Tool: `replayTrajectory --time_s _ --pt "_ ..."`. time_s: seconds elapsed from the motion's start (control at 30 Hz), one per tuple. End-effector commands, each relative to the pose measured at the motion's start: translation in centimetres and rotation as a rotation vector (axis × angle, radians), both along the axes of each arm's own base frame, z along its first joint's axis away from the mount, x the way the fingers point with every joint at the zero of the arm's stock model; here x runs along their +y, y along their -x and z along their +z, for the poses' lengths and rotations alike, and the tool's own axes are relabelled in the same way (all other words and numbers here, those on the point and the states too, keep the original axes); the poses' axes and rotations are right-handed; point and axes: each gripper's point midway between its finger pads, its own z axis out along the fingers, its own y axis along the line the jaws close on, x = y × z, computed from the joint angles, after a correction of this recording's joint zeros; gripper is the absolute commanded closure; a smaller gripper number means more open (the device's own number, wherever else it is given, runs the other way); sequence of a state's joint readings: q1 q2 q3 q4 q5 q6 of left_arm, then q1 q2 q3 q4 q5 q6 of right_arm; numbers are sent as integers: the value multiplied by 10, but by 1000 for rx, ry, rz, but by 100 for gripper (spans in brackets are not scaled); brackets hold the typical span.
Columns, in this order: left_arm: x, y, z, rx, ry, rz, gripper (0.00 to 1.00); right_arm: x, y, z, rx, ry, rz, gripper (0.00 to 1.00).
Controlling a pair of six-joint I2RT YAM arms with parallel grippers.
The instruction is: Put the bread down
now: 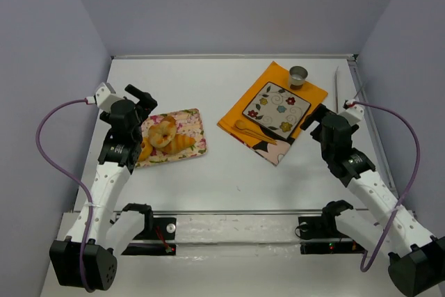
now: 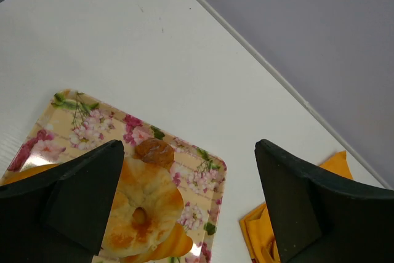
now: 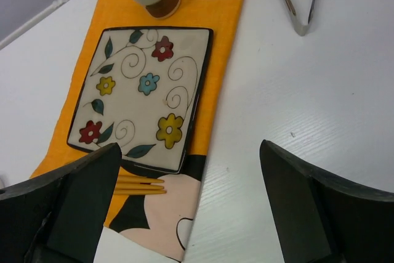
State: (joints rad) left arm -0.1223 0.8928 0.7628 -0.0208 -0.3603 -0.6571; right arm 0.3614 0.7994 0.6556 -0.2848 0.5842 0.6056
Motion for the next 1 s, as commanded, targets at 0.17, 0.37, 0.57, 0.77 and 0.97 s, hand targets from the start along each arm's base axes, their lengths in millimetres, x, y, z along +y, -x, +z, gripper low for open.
replayTrajectory --time_s 0.17,0.37,0.57,0.77,0.97 --pt "3 -1 16 -58 8 14 1 -16 -9 -5 69 70 -105 0" --pt "0 -5 13 -46 2 -5 1 -47 -48 -16 217 31 -110 0" --pt "1 -6 14 -49 -8 -5 1 -111 -94 -22 311 27 -121 0" --pt "4 -3 19 -65 -13 12 1 -157 -140 -55 451 58 -94 0" --pt "9 3 22 -80 -13 35 1 -177 -160 -90 572 36 -30 0"
